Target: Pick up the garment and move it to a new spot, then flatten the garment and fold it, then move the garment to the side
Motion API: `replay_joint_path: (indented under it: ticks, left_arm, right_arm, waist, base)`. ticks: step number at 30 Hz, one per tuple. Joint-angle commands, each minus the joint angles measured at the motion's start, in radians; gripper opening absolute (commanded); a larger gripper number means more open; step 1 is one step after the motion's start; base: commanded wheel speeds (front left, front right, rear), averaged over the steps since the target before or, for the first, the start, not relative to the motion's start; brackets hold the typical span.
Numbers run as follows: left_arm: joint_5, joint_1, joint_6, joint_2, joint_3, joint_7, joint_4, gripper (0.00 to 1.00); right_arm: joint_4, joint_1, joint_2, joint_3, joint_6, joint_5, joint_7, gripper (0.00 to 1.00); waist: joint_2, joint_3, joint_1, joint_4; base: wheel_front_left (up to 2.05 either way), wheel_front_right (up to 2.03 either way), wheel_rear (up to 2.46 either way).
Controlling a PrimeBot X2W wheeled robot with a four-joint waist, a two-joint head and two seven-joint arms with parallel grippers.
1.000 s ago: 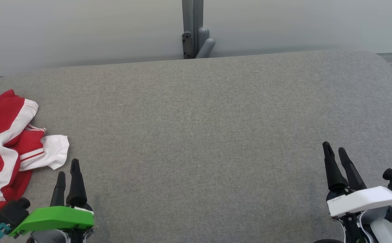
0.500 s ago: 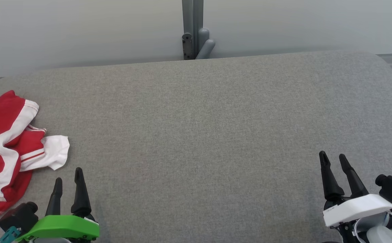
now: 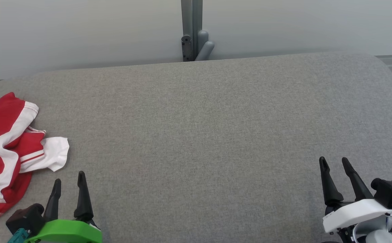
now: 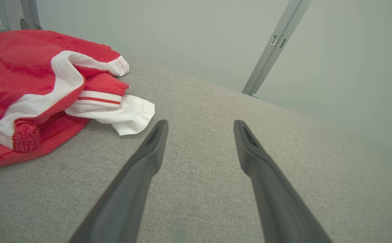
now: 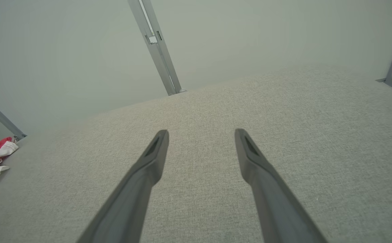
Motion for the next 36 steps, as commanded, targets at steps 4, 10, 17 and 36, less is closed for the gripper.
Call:
replay_joint_path:
  ticks: [4,10,17,36]
  left_arm:
    - [0.056,0.009,-0.008,0.008,0.002,-0.016,-0.010,1.00]
    - [0.119,0.018,-0.013,0.009,0.001,-0.031,-0.003,1.00]
    - [0.179,0.026,-0.018,0.011,0.001,-0.047,0.007,1.00]
    - [0.286,0.043,-0.032,0.010,0.011,-0.082,0.042,1.00]
  right_arm:
    - [0.002,0.010,0.005,-0.019,0.000,-0.067,-0.007,1.00]
    - [0.010,0.023,0.017,-0.038,0.000,-0.149,-0.008,1.00]
    - [0.018,0.032,0.028,-0.054,0.000,-0.222,-0.008,1.00]
    - [0.022,0.051,0.055,-0.095,0.000,-0.385,-0.010,1.00]
  waist:
    - [0.0001,-0.001,0.0000,-0.002]
    - [0.0001,-0.003,0.0000,-0.004]
    - [0.0001,-0.006,0.0000,-0.005]
    - [0.0001,-0.006,0.0000,-0.008]
  base:
    - [0.00,0.00,0.00]
    - [0.00,0.00,0.00]
    - [0.00,0.00,0.00]
    - [0.00,0.00,0.00]
